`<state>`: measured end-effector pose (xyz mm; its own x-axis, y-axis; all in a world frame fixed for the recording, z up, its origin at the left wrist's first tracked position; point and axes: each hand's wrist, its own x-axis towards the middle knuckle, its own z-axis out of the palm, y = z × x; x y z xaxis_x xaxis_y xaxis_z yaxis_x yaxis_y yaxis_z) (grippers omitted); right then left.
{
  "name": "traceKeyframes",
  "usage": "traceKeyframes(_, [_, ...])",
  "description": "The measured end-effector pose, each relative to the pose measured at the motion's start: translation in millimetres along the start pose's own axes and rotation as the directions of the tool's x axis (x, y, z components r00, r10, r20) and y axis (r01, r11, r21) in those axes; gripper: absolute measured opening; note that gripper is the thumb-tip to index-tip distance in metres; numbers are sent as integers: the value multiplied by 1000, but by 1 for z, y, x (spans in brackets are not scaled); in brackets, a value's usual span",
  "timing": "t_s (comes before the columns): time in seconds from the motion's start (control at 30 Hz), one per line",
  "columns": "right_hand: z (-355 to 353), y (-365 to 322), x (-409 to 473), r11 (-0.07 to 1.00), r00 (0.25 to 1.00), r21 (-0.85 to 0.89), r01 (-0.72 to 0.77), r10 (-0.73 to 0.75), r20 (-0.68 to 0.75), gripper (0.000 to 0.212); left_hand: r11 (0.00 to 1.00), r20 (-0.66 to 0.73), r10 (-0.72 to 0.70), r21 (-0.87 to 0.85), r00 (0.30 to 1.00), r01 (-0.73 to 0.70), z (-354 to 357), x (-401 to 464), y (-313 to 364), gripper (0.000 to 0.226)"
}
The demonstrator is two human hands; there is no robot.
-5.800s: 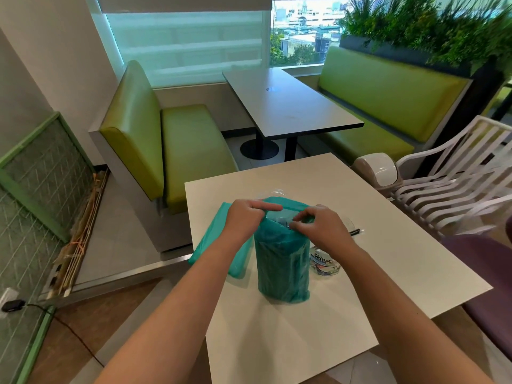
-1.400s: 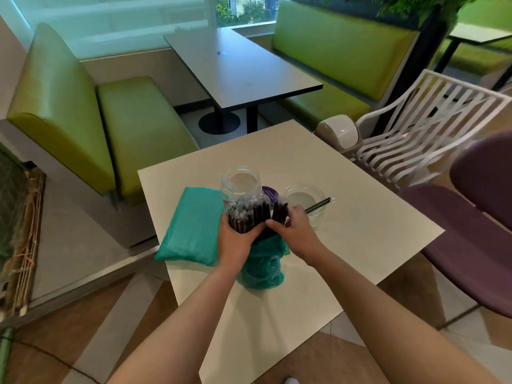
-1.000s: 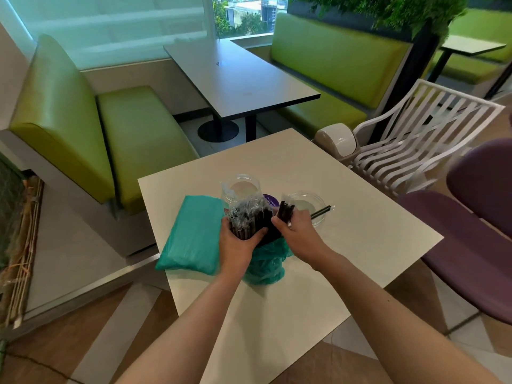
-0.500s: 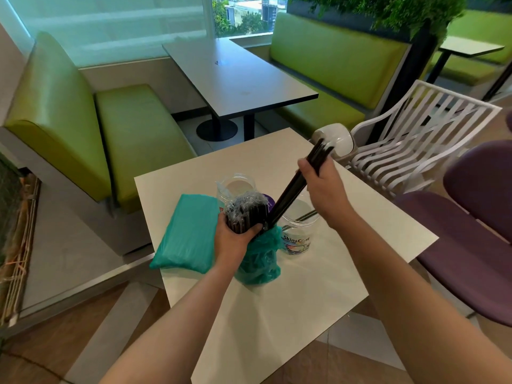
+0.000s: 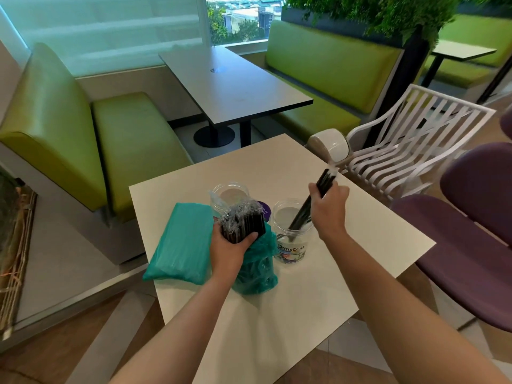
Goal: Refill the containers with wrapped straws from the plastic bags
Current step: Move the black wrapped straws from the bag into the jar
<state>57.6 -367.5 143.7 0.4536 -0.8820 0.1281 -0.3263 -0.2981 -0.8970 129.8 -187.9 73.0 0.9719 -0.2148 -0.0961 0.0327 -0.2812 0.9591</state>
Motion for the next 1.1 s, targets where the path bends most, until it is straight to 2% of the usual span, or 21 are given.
traceKeyframes(0.13, [11, 31, 1, 977, 976, -51, -205, 208, 62, 37, 1000, 4, 6, 0, 1000, -6, 1, -1, 0, 70])
traceKeyframes(0.23, [17, 41, 3, 962, 958, -83, -259, 267, 105, 38, 1000, 8, 4, -4, 1000, -4, 1, -1, 0, 66])
traceKeyframes(0.3, [22, 46, 5, 969, 968, -117, -217, 229, 107, 37, 1000, 12, 4, -7, 1000, -4, 0, -2, 1, 64])
traceKeyframes(0.47, [29, 46, 14, 981, 991, -194, -2, 28, 129, 35, 1000, 18, 3, -5, 1000, -3, -1, -4, 3, 62])
traceKeyframes(0.6, [34, 28, 29, 948, 962, -268, 172, -103, 253, 33, 1000, 20, 7, 0, 1000, -7, -1, -4, 3, 63])
traceKeyframes(0.67, [38, 19, 38, 920, 934, -324, 221, -105, 340, 36, 1000, 21, 1, -6, 1000, 0, -1, -4, 4, 64])
traceKeyframes(0.73, [45, 16, 43, 902, 901, -376, 214, -33, 432, 40, 1000, 19, -4, -14, 1000, 5, -1, -4, 4, 63])
traceKeyframes(0.83, [56, 19, 41, 918, 863, -383, 100, 112, 493, 43, 1000, 19, -6, -27, 1000, 6, -2, -4, 2, 64])
traceKeyframes(1.0, [65, 26, 33, 947, 900, -321, -16, 154, 408, 47, 1000, 18, 0, -27, 1000, 0, -3, -3, 2, 65])
traceKeyframes(1.1, [65, 25, 30, 960, 927, -278, -22, 124, 354, 43, 1000, 16, -1, -16, 1000, 2, -2, -2, 1, 67])
